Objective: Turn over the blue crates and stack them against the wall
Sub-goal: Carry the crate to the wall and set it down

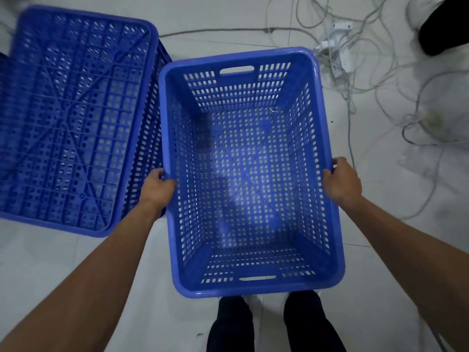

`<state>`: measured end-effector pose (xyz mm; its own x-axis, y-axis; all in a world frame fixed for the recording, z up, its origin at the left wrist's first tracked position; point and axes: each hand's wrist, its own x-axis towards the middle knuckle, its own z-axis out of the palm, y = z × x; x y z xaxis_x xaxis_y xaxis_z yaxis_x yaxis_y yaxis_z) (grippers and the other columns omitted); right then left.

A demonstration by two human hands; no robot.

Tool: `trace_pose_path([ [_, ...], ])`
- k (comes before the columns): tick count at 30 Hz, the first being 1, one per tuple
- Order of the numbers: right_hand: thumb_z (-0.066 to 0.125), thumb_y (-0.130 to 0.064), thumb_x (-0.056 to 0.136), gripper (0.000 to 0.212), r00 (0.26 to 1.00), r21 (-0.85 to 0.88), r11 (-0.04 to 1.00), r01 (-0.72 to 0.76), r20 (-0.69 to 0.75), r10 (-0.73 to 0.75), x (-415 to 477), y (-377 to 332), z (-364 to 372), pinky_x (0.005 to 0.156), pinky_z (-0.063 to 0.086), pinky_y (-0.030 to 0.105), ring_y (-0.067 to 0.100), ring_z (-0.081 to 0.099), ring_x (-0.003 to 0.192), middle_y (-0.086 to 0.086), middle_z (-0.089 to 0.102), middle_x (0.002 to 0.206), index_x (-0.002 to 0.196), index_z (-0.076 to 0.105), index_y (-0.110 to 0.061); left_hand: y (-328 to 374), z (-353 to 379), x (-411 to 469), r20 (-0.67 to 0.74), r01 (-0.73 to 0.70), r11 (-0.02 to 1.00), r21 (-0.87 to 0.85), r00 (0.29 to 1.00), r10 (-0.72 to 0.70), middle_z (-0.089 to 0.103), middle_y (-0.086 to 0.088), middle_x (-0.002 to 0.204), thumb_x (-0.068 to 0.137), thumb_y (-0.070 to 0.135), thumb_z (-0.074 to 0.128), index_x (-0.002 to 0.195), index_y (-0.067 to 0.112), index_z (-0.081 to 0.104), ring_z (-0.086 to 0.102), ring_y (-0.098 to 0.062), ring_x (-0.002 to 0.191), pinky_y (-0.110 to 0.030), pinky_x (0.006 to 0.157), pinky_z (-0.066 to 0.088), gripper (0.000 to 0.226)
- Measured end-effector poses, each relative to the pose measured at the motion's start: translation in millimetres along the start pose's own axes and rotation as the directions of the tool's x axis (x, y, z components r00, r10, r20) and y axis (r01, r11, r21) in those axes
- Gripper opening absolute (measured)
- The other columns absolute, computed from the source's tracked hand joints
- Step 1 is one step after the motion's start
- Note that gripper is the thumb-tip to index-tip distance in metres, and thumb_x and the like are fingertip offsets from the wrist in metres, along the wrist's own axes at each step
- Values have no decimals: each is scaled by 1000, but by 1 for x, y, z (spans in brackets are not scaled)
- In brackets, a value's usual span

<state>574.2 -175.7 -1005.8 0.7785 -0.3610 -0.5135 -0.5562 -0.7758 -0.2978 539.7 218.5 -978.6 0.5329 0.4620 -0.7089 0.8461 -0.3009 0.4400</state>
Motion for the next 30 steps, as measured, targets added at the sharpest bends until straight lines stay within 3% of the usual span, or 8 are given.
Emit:
trace_pose_path([
  [5, 48, -20, 96, 27, 996, 17, 998, -67, 66, 66, 0, 1, -11, 69, 43, 34, 26, 57, 82, 11, 64, 109, 121, 50, -8, 8, -7, -6, 48, 79, 991, -110, 996, -74, 57, -9, 122, 99, 8, 51, 133, 12, 49, 59, -20, 85, -40, 80, 51, 35],
  [9, 48, -19, 95, 26, 990, 20, 993, -115, 91, 112, -20, 4, -37, 70, 43, 33, 25, 57, 82, 5, 58, 99, 119, 51, -9, 22, -12, -32, 57, 94, 992, -85, 994, -89, 53, -5, 109, 99, 11, 53, 134, 12, 48, 55, -25, 90, -42, 83, 51, 36],
  [12, 50, -23, 92, 24, 989, 26, 993, -113, 94, 110, -36, 6, -68, 74, 47, 35, 27, 59, 84, 6, 61, 99, 112, 54, -10, 38, -22, -56, 68, 104, 992, -76, 993, -99, 55, -8, 118, 99, 11, 53, 137, 11, 47, 57, -27, 93, -42, 82, 52, 39],
  [16, 52, -29, 88, 21, 989, 49, 992, -116, 102, 110, -62, 5, -123, 77, 52, 39, 29, 62, 86, 8, 65, 99, 102, 56, -14, 65, -43, -109, 79, 112, 989, -94, 991, -105, 57, -12, 123, 99, 9, 53, 139, 9, 47, 58, -23, 82, -40, 78, 52, 41],
  [19, 53, -23, 90, 18, 990, 47, 996, -82, 115, 76, -92, 3, -173, 72, 47, 36, 29, 57, 81, 11, 63, 96, 101, 55, -9, 85, -65, -167, 87, 114, 990, -81, 990, -106, 58, -7, 105, 99, 7, 52, 139, 7, 47, 55, -24, 78, -39, 78, 50, 40],
  [22, 54, -25, 91, 27, 993, 16, 999, -34, 115, 32, -124, -1, -222, 74, 45, 35, 29, 55, 82, 11, 60, 98, 112, 55, -7, 97, -86, -226, 29, 106, 990, -97, 994, -103, 58, -8, 84, 97, 8, 55, 132, 7, 53, 49, -21, 64, -37, 63, 44, 35],
  [26, 51, -21, 90, 27, 995, -44, 999, 24, 94, -20, -163, -12, -280, 75, 46, 36, 37, 62, 96, 18, 64, 110, 112, 54, -6, 110, -111, -298, -88, 67, 980, -187, 992, -85, 65, -15, 102, 94, 11, 63, 107, 6, 62, 59, -26, 83, -41, 82, 53, 14],
  [30, 49, -19, 91, 30, 994, -117, 988, 105, 19, -104, -191, -29, -317, 84, 48, 41, 39, 62, 104, 22, 63, 117, 116, 52, -1, 116, -137, -347, -176, 42, 970, -239, 981, -86, 66, -13, 101, 90, 19, 70, 107, 4, 63, 64, -29, 85, -43, 82, 57, 24],
])
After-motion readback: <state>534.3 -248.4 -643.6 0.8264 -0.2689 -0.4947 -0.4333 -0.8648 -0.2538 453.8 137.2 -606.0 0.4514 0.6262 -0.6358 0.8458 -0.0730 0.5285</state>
